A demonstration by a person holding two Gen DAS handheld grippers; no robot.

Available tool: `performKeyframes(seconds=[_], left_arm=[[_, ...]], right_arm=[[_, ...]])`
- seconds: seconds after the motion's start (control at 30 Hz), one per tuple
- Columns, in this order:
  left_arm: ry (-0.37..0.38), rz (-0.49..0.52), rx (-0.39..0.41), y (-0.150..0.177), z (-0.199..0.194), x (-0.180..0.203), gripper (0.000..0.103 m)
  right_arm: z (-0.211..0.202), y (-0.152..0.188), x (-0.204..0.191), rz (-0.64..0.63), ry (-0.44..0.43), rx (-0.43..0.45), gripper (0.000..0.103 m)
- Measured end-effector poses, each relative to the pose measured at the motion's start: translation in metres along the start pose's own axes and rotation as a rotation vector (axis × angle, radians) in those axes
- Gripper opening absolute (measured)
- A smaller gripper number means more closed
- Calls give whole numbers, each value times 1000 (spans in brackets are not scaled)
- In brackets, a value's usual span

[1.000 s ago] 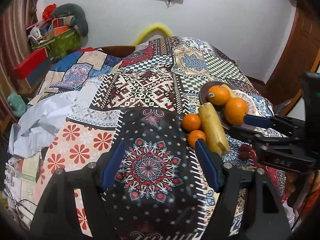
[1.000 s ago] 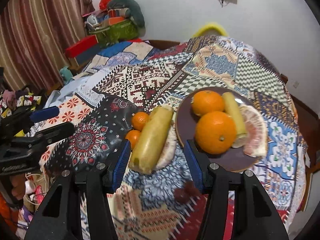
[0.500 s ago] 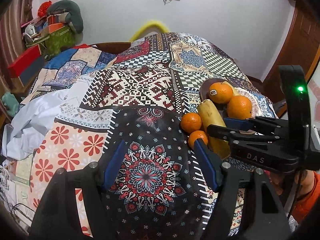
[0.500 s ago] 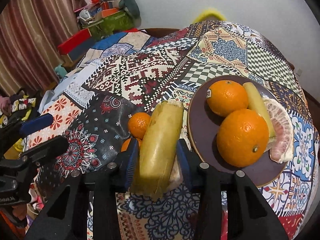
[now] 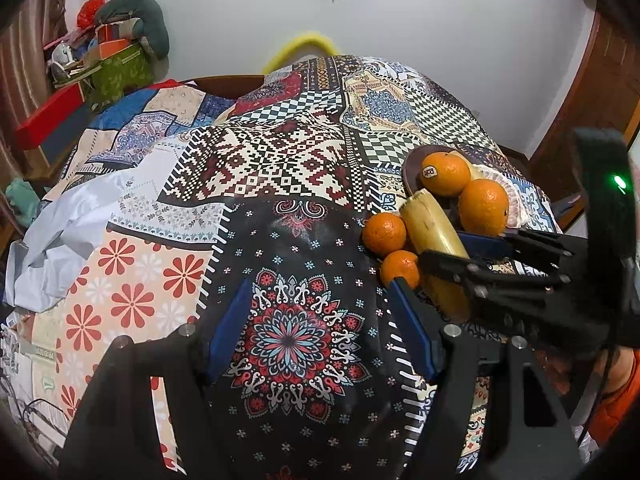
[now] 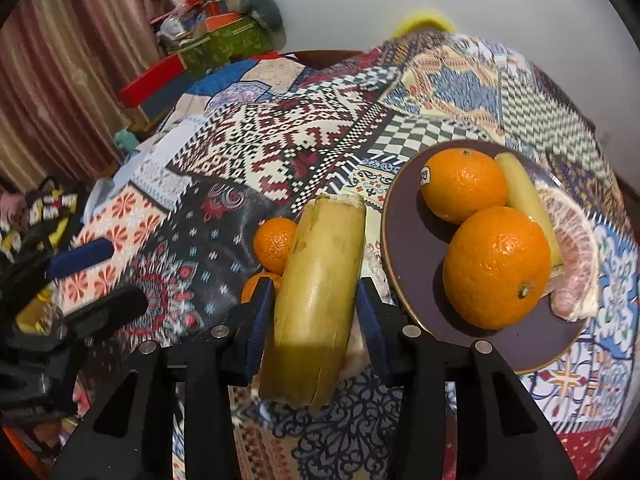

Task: Organize fruits
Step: 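Lift the corn cob with the right gripper while the left gripper grasps a small mandarin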

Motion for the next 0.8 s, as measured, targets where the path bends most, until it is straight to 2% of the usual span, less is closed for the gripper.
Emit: performKeyframes(seconds=[0.17, 0.33, 0.6, 0.8], left_arm=[[8, 4, -6, -3, 5, 10, 70], [21, 17, -22, -6, 15, 25, 70], [-1, 23, -55, -10, 42, 45, 70], [13, 24, -94, -12, 63, 58, 52]], right_arm=[[-16, 9, 1, -32, 3, 28, 38], [-38, 11, 21, 34, -11, 80, 38], [-66, 13, 59, 96, 33, 153, 38], [-69, 20, 75, 117, 37, 159, 38]])
Point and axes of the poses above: each gripper's, at about its wrist camera, not at the fingertips, and z roughly the way its jaws point, x to its right, y to its underside, the point moved 3 cm from there along z, roughly the way its jaws point, and after that the axes turned 5 degrees about y, right-handed, at the moved point
